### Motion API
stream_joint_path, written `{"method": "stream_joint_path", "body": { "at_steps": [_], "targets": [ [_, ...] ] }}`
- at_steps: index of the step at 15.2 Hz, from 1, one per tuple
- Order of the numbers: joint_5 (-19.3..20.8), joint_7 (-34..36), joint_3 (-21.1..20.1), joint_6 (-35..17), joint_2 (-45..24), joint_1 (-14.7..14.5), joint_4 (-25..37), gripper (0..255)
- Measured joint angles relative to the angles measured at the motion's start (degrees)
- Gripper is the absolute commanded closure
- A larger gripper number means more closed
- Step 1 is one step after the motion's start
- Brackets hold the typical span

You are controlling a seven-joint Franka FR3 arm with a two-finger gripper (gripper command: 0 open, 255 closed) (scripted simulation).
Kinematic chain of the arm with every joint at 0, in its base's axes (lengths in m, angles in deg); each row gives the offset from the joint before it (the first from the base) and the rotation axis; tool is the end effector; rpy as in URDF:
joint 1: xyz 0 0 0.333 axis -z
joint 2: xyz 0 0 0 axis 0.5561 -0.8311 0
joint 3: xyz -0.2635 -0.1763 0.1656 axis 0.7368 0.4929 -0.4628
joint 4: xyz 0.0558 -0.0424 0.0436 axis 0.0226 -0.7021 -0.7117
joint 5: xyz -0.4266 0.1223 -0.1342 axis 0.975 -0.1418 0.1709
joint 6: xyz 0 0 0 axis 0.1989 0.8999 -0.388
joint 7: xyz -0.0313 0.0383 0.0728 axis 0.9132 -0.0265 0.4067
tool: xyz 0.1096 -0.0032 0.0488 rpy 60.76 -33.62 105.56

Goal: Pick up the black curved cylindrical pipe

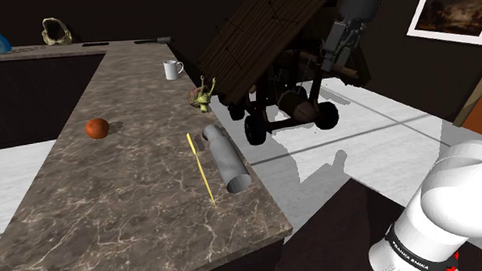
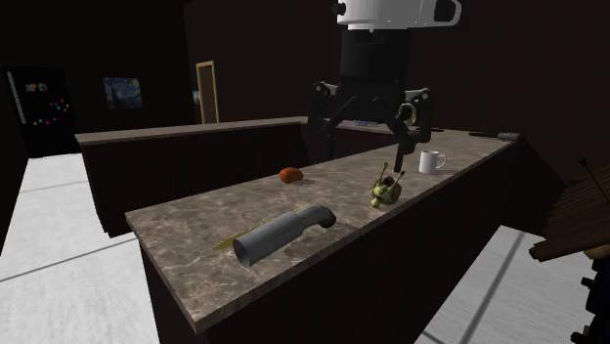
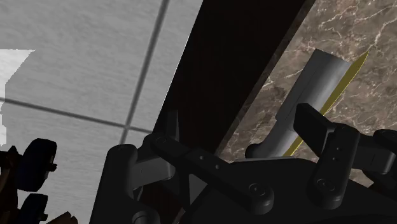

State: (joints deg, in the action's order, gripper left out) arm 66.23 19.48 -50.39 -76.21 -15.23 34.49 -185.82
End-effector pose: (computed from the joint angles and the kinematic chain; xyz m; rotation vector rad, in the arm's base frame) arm 0.3413 -0.0228 0.6656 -3.0491 -0.1410 -0.2355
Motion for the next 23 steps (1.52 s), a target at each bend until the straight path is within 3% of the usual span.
{"method": "stream_joint_path", "body": {
  "at_steps": [9, 17, 23],
  "targets": [
    [-3.39, 9.93, -7.51, -8.25, -8.06, -0.58, -1.36, 0],
    [-4.54, 20.99, -15.1, -17.78, -22.3, -0.48, 1.98, 0],
    [-2.59, 30.5, -20.28, -22.96, -34.85, -0.43, 8.09, 0]
  ]
}}
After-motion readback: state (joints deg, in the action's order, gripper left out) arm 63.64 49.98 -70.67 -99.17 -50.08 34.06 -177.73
